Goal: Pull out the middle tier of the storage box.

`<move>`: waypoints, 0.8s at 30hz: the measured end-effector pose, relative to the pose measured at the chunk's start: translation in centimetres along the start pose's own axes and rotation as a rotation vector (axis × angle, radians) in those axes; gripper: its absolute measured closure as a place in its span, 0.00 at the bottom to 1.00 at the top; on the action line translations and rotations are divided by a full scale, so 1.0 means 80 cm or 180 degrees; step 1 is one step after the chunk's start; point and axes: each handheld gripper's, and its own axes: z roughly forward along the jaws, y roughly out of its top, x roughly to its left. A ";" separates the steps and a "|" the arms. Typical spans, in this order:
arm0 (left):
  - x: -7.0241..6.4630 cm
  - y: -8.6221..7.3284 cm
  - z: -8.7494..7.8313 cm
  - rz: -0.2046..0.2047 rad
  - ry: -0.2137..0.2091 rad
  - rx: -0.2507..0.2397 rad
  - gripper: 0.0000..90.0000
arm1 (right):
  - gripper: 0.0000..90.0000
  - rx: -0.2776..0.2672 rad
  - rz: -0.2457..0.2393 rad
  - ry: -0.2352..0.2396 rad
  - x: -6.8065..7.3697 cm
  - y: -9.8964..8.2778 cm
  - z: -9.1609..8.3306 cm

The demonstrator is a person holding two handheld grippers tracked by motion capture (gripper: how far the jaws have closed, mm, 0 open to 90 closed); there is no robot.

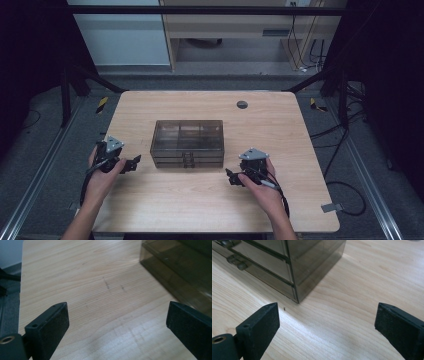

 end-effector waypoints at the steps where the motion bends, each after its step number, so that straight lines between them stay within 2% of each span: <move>1: -0.005 0.001 -0.004 0.0043 -0.0005 -0.0035 0.05 | 0.07 0.0016 -0.0006 -0.0015 -0.001 -0.001 0.000; 3: -0.010 0.002 -0.009 0.0085 -0.0017 -0.0053 0.05 | 0.07 0.0021 -0.0002 -0.0024 -0.001 -0.001 0.000; 6: -0.030 0.007 -0.025 0.0205 -0.0040 -0.0167 0.05 | 0.07 0.0035 0.0031 -0.0011 0.002 -0.002 -0.006; 8: -0.041 0.008 -0.029 0.0285 -0.0034 -0.0169 0.05 | 0.07 0.0065 0.0028 -0.0005 0.004 -0.004 -0.008; 9: -0.041 0.008 -0.029 0.0285 -0.0034 -0.0169 0.06 | 0.07 0.0065 0.0028 -0.0005 0.004 -0.004 -0.008; 10: -0.052 0.007 -0.034 0.0399 -0.0019 -0.0163 0.06 | 0.08 0.0077 0.0005 -0.0001 0.007 -0.005 -0.011; 11: -0.052 0.007 -0.034 0.0399 -0.0019 -0.0163 0.06 | 0.08 0.0077 0.0005 -0.0001 0.007 -0.005 -0.011; 12: -0.060 0.007 -0.041 0.0570 0.0041 -0.0196 0.09 | 0.08 0.0067 0.0006 -0.0009 0.009 -0.008 -0.013; 13: -0.060 0.007 -0.041 0.0570 0.0041 -0.0196 0.13 | 0.08 0.0067 0.0006 -0.0009 0.009 -0.008 -0.013; 14: -0.069 0.006 -0.049 0.0629 0.0086 -0.0186 0.15 | 0.09 0.0116 0.0023 -0.0034 0.010 -0.012 -0.014; 16: -0.077 0.007 -0.056 0.0738 0.0131 -0.0225 0.16 | 0.10 0.0186 0.0012 -0.0064 0.011 -0.018 -0.015; 17: -0.077 0.007 -0.056 0.0738 0.0131 -0.0225 0.19 | 0.11 0.0186 0.0016 -0.0049 0.011 -0.020 -0.016; 18: -0.085 0.011 -0.059 0.0832 0.0178 -0.0307 0.22 | 0.11 0.0179 0.0017 -0.0040 0.010 -0.019 -0.017; 19: -0.085 0.011 -0.059 0.0832 0.0178 -0.0307 0.22 | 0.12 0.0161 0.0029 -0.0065 0.011 -0.017 -0.019; 20: -0.091 0.014 -0.061 0.0888 0.0210 -0.0361 0.22 | 0.12 0.0161 0.0029 -0.0065 0.011 -0.017 -0.019; 22: -0.097 0.016 -0.062 0.0966 0.0224 -0.0365 0.25 | 0.13 0.0065 0.0032 -0.0133 0.011 -0.008 -0.024; 24: -0.103 0.017 -0.062 0.1041 0.0225 -0.0387 0.27 | 0.14 0.0000 0.0080 -0.0094 0.011 -0.003 -0.027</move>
